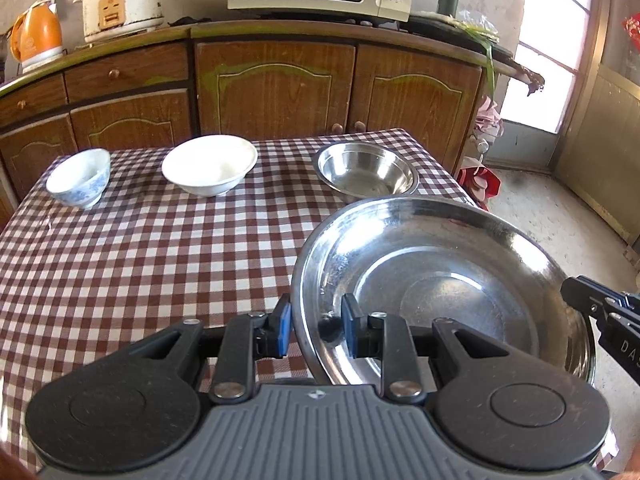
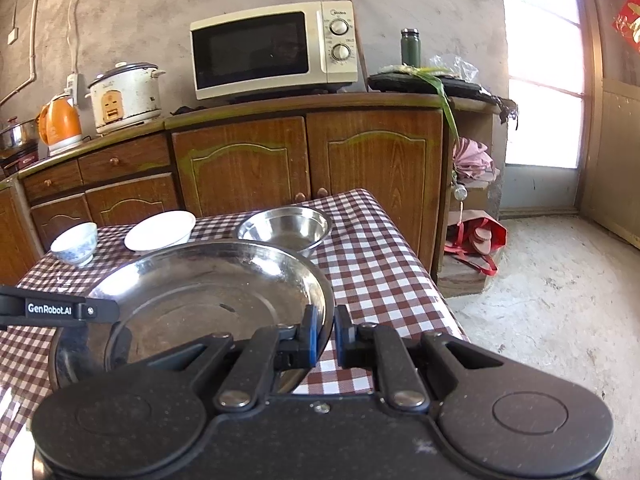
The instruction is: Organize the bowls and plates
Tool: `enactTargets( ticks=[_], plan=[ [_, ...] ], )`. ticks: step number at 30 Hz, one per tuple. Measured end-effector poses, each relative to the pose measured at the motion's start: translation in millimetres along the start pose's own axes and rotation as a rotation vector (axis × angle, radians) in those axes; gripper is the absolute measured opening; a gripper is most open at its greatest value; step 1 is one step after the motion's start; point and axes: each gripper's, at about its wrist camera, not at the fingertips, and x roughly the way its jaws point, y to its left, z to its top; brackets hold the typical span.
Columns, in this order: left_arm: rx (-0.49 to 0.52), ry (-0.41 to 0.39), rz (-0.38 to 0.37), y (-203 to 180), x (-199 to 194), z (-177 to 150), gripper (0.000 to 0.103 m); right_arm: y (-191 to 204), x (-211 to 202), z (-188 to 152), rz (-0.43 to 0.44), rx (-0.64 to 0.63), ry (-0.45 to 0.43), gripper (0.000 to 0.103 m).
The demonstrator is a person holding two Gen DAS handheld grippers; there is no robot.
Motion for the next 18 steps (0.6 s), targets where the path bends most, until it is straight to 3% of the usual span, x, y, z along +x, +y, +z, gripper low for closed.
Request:
enactTargets(
  ticks=[18],
  plan=[
    [-0.002, 0.003, 0.027, 21, -22, -18, 0.026, 24, -16, -8, 0.044, -0.013, -0.009, 0.013]
  ],
)
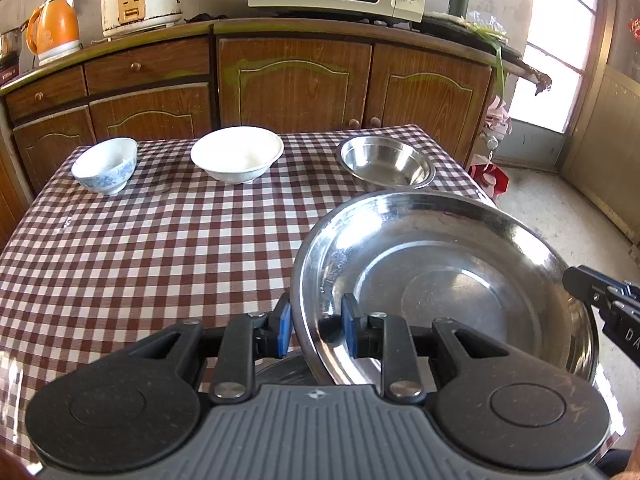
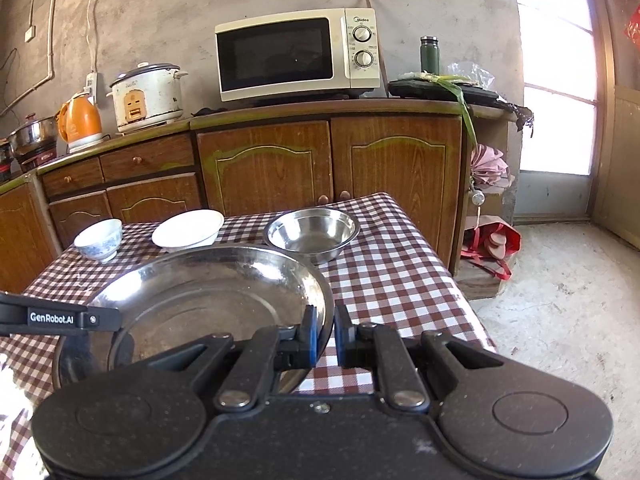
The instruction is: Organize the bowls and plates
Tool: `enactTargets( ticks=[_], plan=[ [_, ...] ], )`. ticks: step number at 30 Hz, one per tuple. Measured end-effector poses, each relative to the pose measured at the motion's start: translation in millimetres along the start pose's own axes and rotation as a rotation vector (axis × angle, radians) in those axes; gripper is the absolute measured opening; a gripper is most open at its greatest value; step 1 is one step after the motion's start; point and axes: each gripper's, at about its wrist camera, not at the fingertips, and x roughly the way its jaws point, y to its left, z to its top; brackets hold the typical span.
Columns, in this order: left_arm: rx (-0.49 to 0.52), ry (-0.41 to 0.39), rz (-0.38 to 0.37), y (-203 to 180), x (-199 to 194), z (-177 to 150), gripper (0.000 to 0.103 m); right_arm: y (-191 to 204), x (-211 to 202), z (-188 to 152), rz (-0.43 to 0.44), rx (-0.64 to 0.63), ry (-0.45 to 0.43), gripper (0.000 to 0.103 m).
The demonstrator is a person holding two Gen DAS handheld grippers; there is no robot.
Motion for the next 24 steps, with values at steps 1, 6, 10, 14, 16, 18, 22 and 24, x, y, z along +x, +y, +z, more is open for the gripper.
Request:
enactTargets(
  ticks=[1, 6, 10, 14, 16, 18, 22, 24],
  plan=[
    [0.001, 0.002, 0.002, 1, 0, -1, 0.026, 1, 0, -1, 0.003, 0.0, -0.001, 0.013],
    [-0.006, 0.013, 0.008, 6, 0, -4, 0.027, 6, -1, -2, 0.013, -0.007, -0.006, 0.013],
    [-0.007, 0.016, 0.01, 7, -1, -5, 0.027, 9, 0, -2, 0.017, -0.011, -0.008, 0.013],
    [0.004, 0.009, 0.02, 6, -3, -6, 0.027, 10, 1, -3, 0.018, -0.012, -0.005, 0.013],
    [0.006, 0.01, 0.02, 8, -3, -7, 0.027, 11, 2, -3, 0.019, -0.014, -0.003, 0.013],
    [0.002, 0.015, 0.02, 10, -2, -8, 0.027, 13, 2, -4, 0.02, -0.018, 0.0, 0.013],
    [-0.005, 0.021, 0.023, 13, -2, -11, 0.027, 15, 3, -6, 0.027, -0.025, 0.006, 0.013],
    [-0.005, 0.021, 0.027, 15, -2, -13, 0.027, 17, 3, -7, 0.03, -0.028, 0.009, 0.013]
  ],
)
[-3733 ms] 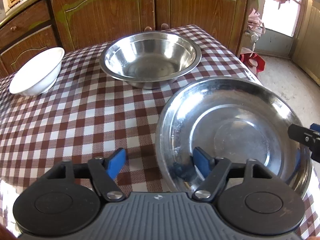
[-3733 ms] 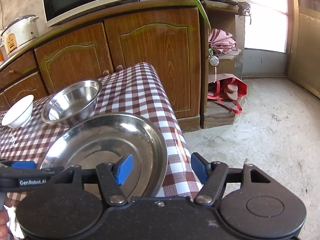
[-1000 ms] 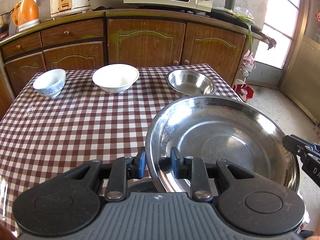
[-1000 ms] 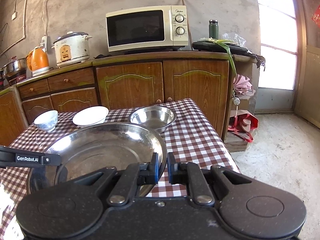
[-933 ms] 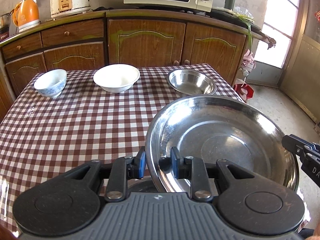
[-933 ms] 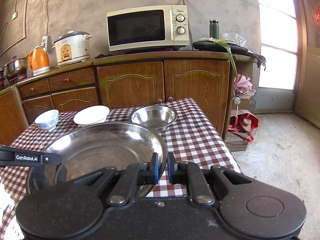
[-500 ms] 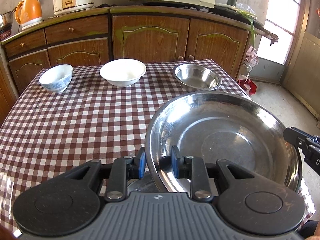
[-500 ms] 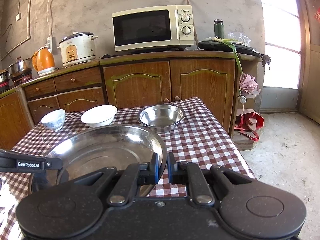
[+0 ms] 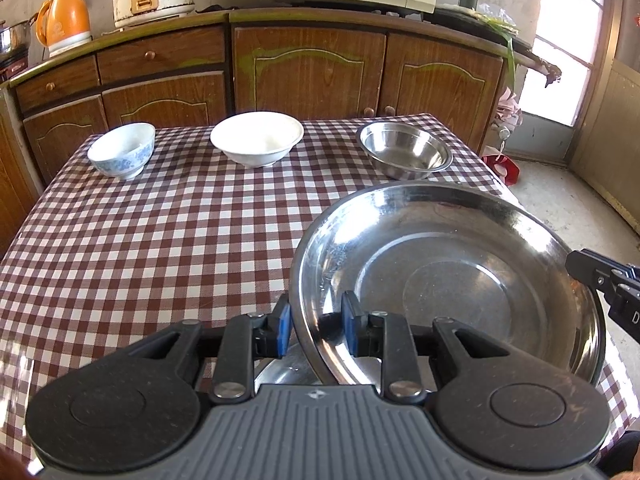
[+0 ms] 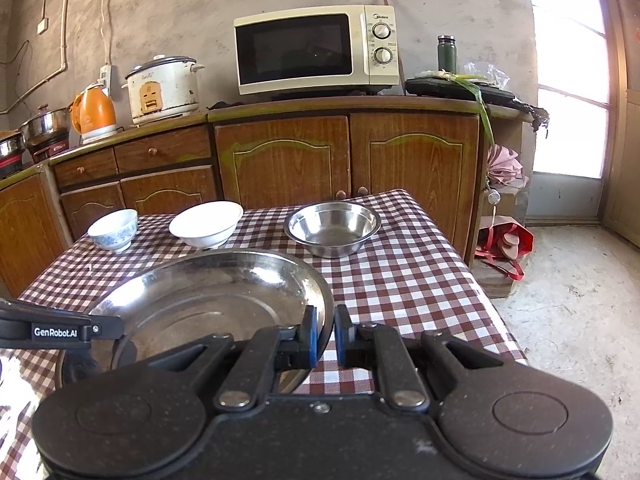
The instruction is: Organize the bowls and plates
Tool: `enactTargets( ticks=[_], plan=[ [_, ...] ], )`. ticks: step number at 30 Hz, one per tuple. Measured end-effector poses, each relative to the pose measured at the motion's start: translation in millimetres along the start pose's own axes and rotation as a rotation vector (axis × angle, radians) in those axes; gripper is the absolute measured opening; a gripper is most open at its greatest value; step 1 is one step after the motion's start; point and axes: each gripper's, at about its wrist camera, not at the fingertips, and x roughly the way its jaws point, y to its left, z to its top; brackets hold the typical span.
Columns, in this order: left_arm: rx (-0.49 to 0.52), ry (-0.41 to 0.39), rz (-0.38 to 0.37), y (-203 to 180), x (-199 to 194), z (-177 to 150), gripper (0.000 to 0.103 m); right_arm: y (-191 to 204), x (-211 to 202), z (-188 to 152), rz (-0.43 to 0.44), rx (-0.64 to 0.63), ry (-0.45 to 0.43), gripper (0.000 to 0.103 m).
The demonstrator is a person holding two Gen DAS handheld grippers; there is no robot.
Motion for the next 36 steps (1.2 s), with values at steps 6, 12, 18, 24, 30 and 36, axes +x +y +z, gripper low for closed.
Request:
enactTargets(
  ticks=[6, 12, 18, 24, 30, 36],
  plan=[
    [-0.006, 0.006, 0.007, 4, -1, -4, 0.027, 5, 1, -2, 0.007, -0.011, 0.007, 0.013],
    [-0.006, 0.004, 0.017, 7, -2, -6, 0.027, 10, 1, -6, 0.011, -0.019, 0.014, 0.013],
    [-0.009, 0.01, 0.016, 9, -2, -8, 0.027, 12, 1, -7, 0.016, -0.024, 0.019, 0.013],
    [-0.011, 0.014, 0.017, 11, -3, -10, 0.027, 14, 2, -8, 0.017, -0.033, 0.024, 0.013],
    [-0.005, 0.017, 0.025, 12, -3, -15, 0.027, 16, 3, -11, 0.022, -0.039, 0.035, 0.013],
    [-0.015, 0.027, 0.023, 16, -2, -17, 0.027, 19, 3, -14, 0.027, -0.043, 0.04, 0.013]
  ],
)
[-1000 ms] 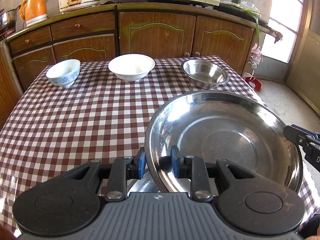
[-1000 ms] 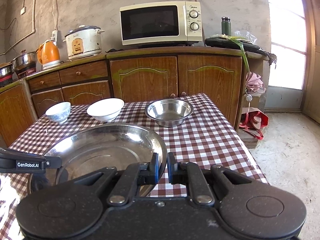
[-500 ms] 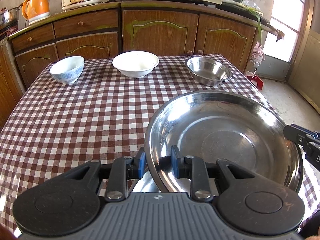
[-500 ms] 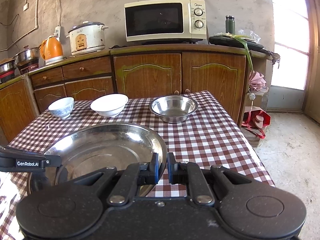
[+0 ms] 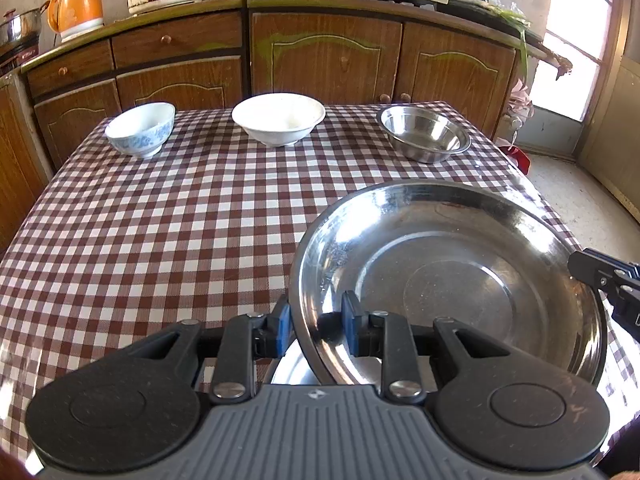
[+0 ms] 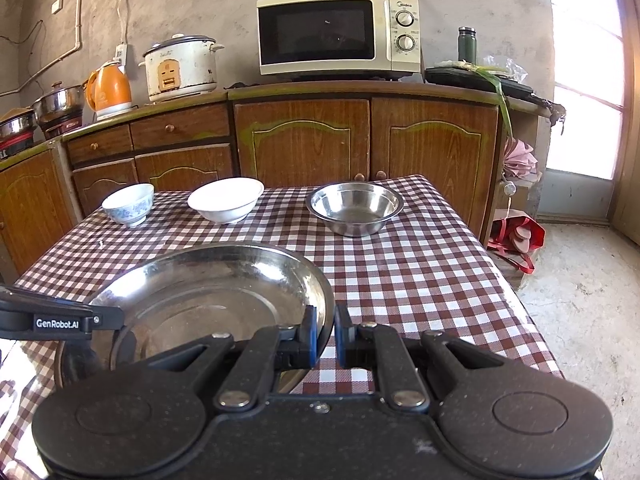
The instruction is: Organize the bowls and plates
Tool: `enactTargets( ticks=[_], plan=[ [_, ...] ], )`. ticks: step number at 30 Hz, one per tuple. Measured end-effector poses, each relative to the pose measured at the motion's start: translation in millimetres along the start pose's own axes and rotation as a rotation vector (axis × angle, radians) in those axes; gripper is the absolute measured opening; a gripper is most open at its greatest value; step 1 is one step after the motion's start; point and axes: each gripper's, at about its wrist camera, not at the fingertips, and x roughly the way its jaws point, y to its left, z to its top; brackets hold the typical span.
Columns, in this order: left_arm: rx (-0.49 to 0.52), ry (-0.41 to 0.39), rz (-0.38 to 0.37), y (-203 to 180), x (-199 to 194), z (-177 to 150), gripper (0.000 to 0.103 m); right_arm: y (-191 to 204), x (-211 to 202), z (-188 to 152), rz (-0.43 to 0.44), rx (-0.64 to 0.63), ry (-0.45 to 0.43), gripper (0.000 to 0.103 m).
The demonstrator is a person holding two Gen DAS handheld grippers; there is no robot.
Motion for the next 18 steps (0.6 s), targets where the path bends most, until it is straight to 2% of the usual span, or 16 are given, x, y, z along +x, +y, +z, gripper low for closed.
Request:
enactTargets(
  ticks=[18],
  plan=[
    [-0.003, 0.018, 0.004, 5, 2, -8, 0.027, 7, 0, -11, 0.007, -0.008, 0.025, 0.013]
  ],
)
